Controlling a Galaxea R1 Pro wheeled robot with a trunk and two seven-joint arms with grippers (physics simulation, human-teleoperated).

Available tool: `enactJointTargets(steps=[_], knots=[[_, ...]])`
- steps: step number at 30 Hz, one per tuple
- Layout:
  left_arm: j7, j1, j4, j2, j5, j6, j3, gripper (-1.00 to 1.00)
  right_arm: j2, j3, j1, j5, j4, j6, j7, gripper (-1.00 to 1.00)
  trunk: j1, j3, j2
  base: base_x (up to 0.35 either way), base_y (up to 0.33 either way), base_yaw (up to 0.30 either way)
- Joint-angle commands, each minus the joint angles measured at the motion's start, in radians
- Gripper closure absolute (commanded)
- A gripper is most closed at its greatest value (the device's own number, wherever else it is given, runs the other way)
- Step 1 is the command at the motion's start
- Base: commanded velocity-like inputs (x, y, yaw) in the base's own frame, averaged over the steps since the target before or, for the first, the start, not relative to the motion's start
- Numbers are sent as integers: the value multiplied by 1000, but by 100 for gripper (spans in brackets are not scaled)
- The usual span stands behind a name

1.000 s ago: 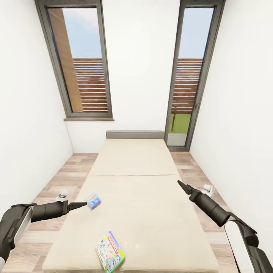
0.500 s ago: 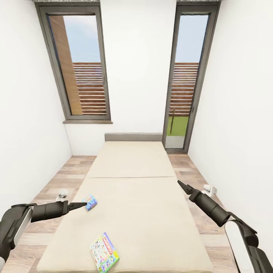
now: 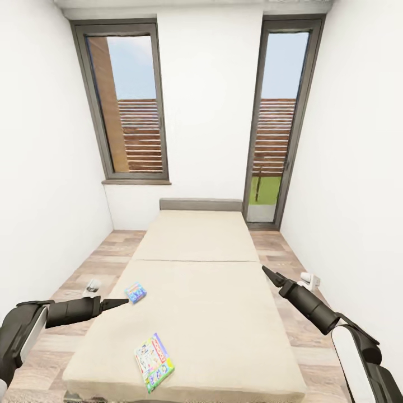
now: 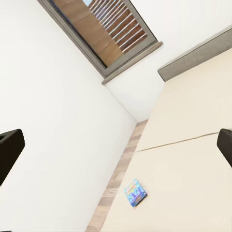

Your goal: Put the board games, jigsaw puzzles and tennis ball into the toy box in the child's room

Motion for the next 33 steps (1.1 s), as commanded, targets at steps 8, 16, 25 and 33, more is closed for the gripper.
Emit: enactJointTargets(steps=[8, 16, 25, 33], knots=[[-2, -1, 0, 0, 2, 9, 0, -100, 0, -2, -1, -7, 0, 8, 1, -100, 0, 6, -2, -211, -182, 56], [-2, -1, 0, 0, 1, 9, 0, -100, 0, -2, -1, -7, 0, 8, 1, -100, 0, 7, -2, -83, -72, -10], [-2, -1, 0, -2, 1, 8, 0, -100, 0, -2, -1, -9, 0, 8, 1, -100, 0, 16, -2, -40, -5, -173], [-2, -1, 0, -12, 1, 9, 0, -100, 0, -2, -1, -7, 0, 8, 1, -100, 0, 19, -2, -118, 0, -73]])
